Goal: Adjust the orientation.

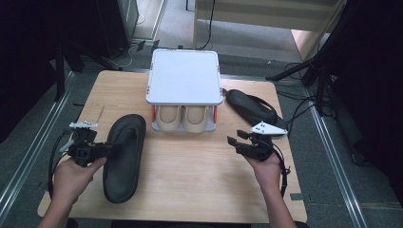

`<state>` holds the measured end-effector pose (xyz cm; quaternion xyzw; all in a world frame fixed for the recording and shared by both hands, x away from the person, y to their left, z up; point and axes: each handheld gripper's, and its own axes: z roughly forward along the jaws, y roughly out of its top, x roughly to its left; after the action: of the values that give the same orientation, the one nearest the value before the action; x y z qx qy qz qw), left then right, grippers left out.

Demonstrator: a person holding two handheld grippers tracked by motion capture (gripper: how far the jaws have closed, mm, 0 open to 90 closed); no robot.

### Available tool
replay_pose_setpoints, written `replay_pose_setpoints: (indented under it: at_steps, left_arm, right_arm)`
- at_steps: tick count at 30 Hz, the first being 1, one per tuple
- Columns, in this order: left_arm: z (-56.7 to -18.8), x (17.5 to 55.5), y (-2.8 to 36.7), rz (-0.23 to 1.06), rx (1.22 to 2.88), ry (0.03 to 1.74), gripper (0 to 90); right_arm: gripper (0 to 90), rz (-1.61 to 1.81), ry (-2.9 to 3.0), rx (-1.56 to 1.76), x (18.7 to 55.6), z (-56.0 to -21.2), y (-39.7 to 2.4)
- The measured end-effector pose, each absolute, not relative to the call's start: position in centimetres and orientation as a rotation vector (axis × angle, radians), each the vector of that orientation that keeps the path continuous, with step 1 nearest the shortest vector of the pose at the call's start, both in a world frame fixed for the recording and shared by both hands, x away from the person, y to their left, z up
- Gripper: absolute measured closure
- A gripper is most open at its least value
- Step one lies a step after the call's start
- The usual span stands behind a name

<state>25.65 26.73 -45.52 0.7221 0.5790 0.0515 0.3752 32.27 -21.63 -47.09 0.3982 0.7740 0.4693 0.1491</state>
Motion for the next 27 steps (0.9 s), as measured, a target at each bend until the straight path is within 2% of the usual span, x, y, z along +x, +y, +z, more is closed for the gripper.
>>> replay_pose_setpoints:
  at_steps: [11, 22, 27]
  left_arm:
    - [-46.4, 24.1, 21.7, 0.094, 1.913, 1.377, 69.9]
    - [-48.5, 24.8, 18.0, 0.015, 1.949, 1.323, 69.8]
    - [-49.2, 25.5, 17.0, 0.029, 1.970, 1.316, 69.7]
  right_arm:
    - [49.3, 1.360, 2.211, 1.149, 33.1, -47.0, -21.6]
    - [49.2, 1.362, 2.201, 1.158, 33.0, -46.9, -21.9]
    - [49.1, 1.351, 2.200, 1.164, 32.8, -46.9, -22.0]
